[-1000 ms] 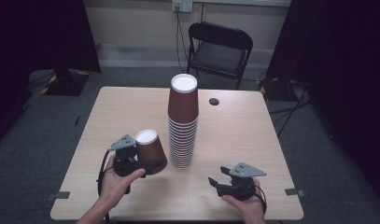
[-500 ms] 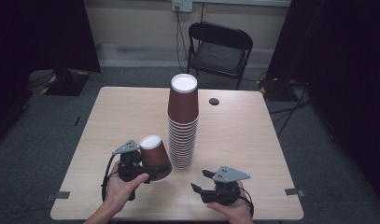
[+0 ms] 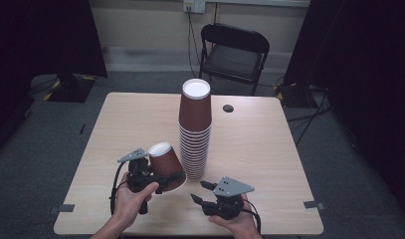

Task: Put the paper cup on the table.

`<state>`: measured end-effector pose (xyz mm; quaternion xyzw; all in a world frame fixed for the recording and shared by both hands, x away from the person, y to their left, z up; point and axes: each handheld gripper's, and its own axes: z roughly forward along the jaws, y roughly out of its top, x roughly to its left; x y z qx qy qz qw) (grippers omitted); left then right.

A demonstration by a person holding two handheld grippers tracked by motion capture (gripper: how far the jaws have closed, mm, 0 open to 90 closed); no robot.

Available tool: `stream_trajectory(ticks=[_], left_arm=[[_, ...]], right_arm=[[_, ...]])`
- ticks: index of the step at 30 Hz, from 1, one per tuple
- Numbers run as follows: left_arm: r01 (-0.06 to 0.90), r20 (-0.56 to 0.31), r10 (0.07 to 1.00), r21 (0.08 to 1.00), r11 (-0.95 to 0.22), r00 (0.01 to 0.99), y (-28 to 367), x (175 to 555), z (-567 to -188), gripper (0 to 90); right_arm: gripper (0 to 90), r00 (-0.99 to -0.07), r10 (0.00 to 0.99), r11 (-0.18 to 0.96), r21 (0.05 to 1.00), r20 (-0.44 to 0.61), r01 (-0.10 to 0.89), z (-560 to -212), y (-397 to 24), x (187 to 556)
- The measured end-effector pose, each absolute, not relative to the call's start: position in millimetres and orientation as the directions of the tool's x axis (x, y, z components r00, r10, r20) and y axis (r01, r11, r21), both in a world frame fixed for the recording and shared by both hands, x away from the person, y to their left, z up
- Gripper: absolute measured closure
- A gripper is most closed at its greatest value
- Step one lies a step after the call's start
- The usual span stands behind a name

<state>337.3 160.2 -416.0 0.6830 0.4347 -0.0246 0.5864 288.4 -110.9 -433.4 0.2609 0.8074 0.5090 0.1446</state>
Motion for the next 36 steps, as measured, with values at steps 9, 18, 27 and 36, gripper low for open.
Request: stream_trajectory(ticks=[9,18,27,36], left_arm=[[0.655,-0.591,0.524,0.751,0.081,0.613,157.0,333.8,-414.1,12.7],[0.683,-0.644,0.484,0.72,0.121,0.593,151.6,325.5,-409.9,12.7],[0.684,-0.664,0.453,0.714,0.148,0.595,149.2,321.5,-405.4,12.7],[0.711,-0.716,0.395,0.677,0.191,0.575,148.9,319.4,-401.9,13.0]], right_arm=[[56.3,-0.82,0.572,0.306,0.926,0.009,0.223,-431.4,-98.2,292.3],[61.0,-0.818,0.572,0.289,0.948,-0.059,0.133,-426.9,-95.2,285.4],[65.1,-0.816,0.567,0.241,0.97,-0.113,0.034,-421.0,-92.8,290.2],[67.7,-0.809,0.574,0.191,0.981,-0.129,-0.021,-418.8,-84.8,297.3]])
